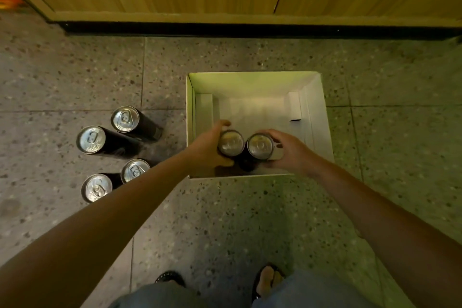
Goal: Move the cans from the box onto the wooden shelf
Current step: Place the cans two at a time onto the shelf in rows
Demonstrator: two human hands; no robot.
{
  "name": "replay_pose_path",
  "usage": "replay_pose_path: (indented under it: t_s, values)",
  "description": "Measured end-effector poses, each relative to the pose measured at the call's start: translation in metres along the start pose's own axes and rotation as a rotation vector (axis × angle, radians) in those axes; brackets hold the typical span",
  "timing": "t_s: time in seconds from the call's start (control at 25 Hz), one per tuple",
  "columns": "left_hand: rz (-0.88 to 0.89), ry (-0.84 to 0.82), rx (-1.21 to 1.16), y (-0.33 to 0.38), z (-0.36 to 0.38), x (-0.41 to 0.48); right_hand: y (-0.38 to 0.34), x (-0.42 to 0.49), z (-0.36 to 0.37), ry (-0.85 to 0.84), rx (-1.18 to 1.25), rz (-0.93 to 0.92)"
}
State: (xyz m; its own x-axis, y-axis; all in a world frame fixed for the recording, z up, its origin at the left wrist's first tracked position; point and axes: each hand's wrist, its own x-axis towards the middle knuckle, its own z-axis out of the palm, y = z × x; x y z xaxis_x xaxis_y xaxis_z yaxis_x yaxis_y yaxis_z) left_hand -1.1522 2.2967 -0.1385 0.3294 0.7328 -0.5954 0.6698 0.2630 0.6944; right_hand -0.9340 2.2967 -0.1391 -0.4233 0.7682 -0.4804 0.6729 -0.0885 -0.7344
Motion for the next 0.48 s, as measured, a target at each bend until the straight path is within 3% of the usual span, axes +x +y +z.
replay_pose_path:
  t_s: [0.16, 0.32, 0.48]
  values:
    - [-0.075, 0.135, -0.277, -0.001, 0.001, 0.011, -0.002, 0.014, 0.008, 0.092, 0.271, 0.093]
    - [-0.096, 0.285, -0.433, 0.005, 0.010, 0.010, -0.007, 0.025, 0.009, 0.201, 0.262, 0.147]
    - [-0.050, 0.291, -0.492, 0.045, -0.014, -0.021, -0.049, 0.002, -0.018, 0.268, 0.322, 0.145]
